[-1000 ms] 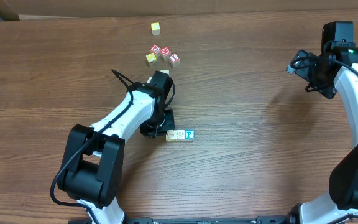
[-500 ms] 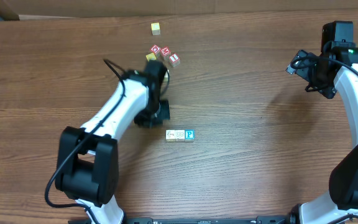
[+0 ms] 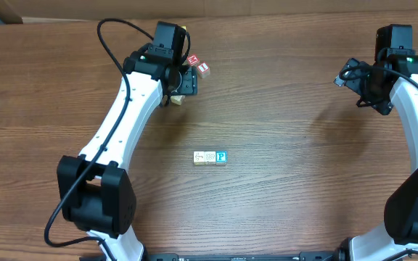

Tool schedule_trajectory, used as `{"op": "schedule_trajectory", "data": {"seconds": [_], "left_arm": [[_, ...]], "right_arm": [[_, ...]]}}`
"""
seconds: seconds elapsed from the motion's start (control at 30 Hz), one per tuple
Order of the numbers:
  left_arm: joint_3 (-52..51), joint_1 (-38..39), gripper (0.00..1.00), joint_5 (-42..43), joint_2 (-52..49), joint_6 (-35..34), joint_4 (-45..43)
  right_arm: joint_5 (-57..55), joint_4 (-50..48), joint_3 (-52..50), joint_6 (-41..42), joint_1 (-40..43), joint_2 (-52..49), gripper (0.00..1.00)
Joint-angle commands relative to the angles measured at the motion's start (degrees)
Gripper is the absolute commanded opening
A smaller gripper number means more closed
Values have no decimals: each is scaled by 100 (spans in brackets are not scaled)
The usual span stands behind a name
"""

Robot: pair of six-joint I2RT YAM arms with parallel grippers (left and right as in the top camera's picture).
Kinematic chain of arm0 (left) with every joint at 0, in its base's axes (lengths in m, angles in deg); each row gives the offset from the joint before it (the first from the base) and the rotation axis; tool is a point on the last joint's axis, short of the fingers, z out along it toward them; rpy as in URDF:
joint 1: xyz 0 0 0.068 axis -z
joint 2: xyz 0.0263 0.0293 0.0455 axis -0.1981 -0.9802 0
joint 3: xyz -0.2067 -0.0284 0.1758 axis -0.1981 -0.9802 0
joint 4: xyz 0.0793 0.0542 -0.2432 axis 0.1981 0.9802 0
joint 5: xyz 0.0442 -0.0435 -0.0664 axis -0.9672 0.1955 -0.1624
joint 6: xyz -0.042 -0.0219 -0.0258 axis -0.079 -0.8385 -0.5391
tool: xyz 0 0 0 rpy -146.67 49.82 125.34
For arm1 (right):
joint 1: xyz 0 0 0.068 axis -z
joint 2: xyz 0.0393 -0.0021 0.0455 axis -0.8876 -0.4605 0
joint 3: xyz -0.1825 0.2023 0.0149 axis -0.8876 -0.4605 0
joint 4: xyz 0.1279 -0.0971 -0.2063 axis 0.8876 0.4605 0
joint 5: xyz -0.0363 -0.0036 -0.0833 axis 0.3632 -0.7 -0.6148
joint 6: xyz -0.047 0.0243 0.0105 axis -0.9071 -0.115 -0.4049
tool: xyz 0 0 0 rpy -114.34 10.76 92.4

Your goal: Flip 5 blocks

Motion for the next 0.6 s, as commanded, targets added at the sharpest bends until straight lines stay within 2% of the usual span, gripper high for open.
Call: {"op": "schedule_trajectory", "data": {"seconds": [0.0,0.17,0.23,0.3,0.57], "left_arm": [[59,2,70,-411,-354,391,-103],[59,2,59,-376,-852,892,-374],[59,2,45,-374,-1078,1121,-476],[59,0,38,-378,-1290,1283,-584],[59,-46,49,-564,-1759,1438,-881]], "right_arm": [[-7,-33,74,-37,7,85,100],[-7,-33,76,-37,7,85,100],[-7,-33,76,-37,7,85,100],[-7,-33,74,-37,7,85,100],[-7,-31,76,-37,7,85,100]]}}
